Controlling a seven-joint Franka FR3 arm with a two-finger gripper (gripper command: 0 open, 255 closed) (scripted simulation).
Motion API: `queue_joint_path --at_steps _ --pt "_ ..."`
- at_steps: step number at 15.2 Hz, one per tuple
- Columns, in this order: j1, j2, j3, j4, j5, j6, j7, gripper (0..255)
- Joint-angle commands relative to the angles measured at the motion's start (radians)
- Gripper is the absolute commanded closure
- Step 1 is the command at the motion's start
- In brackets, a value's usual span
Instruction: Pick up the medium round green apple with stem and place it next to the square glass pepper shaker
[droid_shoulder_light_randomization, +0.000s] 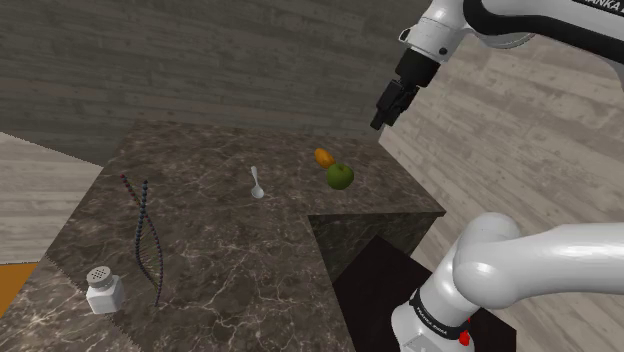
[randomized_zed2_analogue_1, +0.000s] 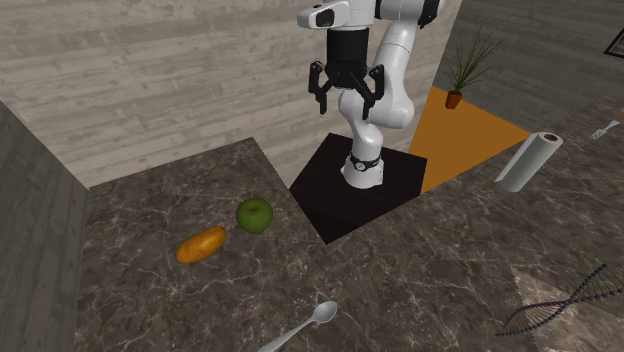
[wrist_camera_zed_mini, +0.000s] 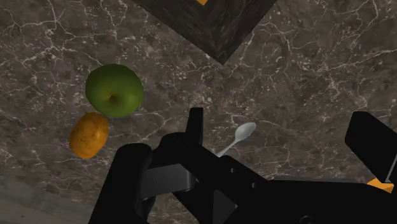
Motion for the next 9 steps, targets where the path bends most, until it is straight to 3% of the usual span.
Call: queue_joint_path --at_steps 1,9 --pt "0.0 0.0 0.0 0.0 0.0 0.0 0.0 0" --pt "-0.036 0.124 -0.071 -0.111 -0.087 0.231 -0.094 0"
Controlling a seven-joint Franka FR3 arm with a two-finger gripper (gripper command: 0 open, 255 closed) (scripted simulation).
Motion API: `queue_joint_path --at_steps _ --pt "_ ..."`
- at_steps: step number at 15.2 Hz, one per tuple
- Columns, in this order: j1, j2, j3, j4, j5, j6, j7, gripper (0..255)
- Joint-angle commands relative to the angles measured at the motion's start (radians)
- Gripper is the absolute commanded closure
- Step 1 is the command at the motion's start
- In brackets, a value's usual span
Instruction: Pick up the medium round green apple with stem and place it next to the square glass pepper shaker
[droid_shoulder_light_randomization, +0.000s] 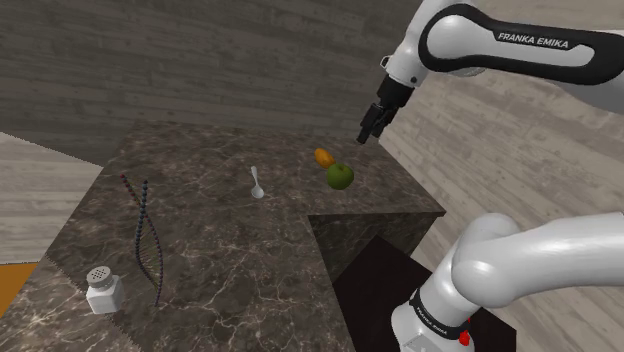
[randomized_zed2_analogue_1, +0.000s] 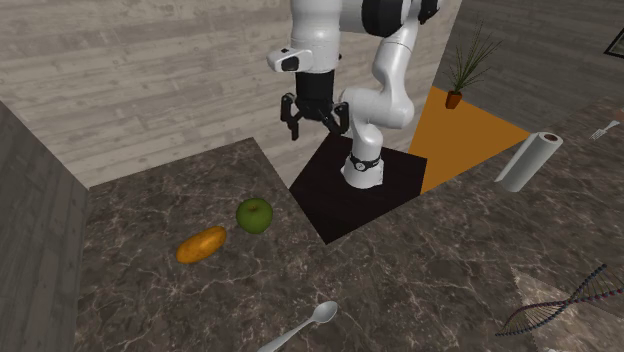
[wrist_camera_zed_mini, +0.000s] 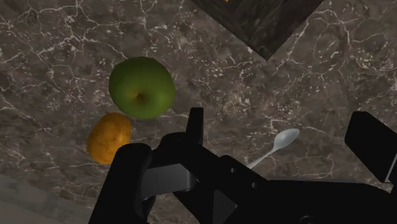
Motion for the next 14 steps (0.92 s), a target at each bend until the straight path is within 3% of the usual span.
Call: queue_joint_path --at_steps 1,14 --pt "-0.008 0.041 -0.016 -0.019 -0.019 0.062 -0.019 0" --pt "-0.056 0.414 -0.144 -0.009 -0.104 0.439 -0.153 0"
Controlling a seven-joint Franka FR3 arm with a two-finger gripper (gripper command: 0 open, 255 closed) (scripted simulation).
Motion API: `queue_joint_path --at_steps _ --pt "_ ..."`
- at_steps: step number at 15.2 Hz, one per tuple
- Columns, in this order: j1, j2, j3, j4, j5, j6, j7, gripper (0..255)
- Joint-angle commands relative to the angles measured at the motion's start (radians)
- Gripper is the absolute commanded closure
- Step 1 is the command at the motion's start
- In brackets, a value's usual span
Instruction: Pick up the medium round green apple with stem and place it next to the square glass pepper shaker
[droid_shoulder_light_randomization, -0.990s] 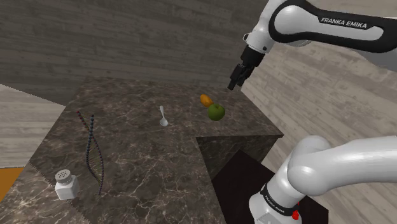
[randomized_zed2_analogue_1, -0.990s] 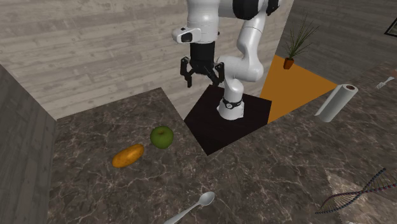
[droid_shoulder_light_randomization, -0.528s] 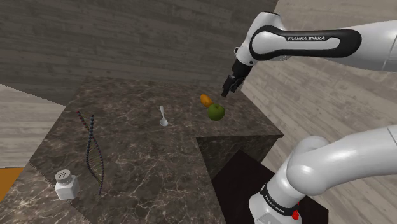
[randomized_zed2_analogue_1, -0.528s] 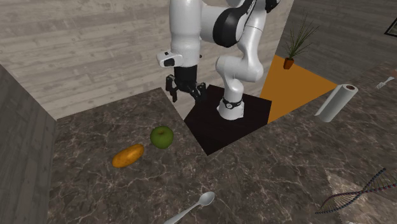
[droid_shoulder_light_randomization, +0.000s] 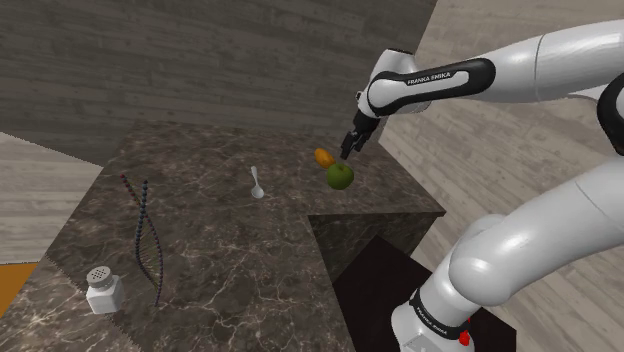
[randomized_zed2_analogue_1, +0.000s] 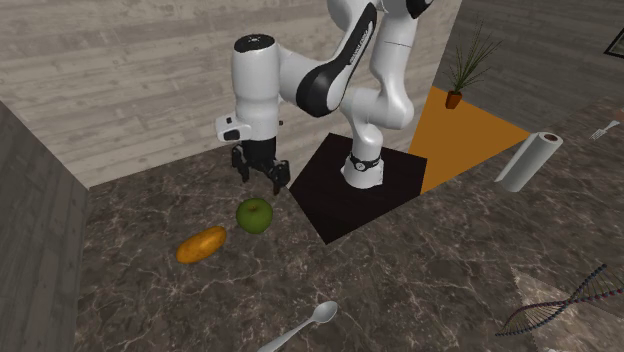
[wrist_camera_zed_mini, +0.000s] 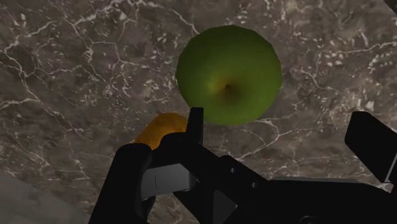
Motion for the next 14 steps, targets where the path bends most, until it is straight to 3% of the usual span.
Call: queue_joint_path --at_steps 1,9,14 --pt "-0.007 0.062 -0.02 0.016 -0.005 0.052 -0.023 0" --pt "-0.006 0.152 -0.037 -0.012 0.008 0.169 -0.041 0" --pt "-0.006 0.158 -0.038 -0.015 0.01 0.178 -0.043 0"
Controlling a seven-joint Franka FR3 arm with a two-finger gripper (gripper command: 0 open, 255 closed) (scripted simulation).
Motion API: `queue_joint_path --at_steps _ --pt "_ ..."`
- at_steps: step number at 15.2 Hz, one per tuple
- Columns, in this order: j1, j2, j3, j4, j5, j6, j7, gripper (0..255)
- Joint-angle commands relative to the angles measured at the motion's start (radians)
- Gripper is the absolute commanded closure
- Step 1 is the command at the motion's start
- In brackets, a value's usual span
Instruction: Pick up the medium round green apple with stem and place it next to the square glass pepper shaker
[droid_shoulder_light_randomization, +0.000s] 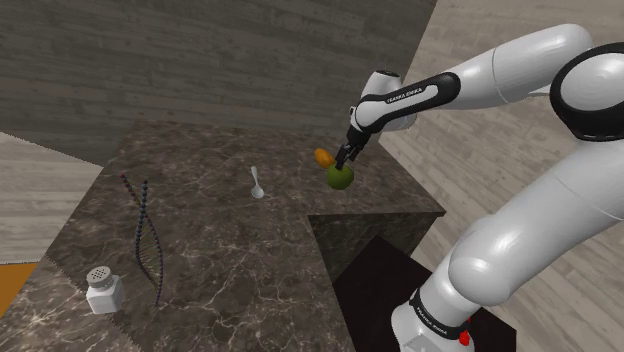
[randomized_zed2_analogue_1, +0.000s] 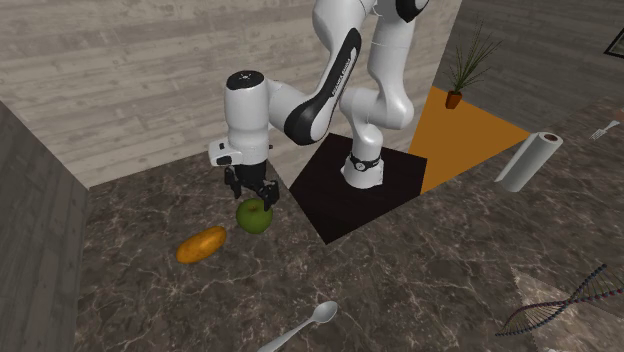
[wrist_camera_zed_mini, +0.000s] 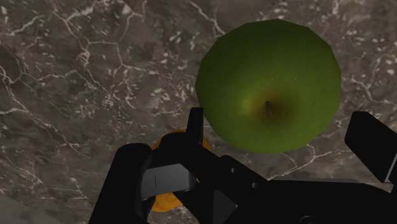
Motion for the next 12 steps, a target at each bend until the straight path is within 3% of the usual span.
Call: queue_joint_path --at_steps 1,3,4,12 --pt "0.0 0.001 0.0 0.0 0.0 0.001 0.0 0" --pt "0.0 0.0 0.0 0.0 0.0 0.0 0.0 0" --pt "0.0 0.0 0.0 0.0 0.0 0.0 0.0 255" --pt "0.0 0.0 0.0 0.0 0.0 0.0 0.0 255"
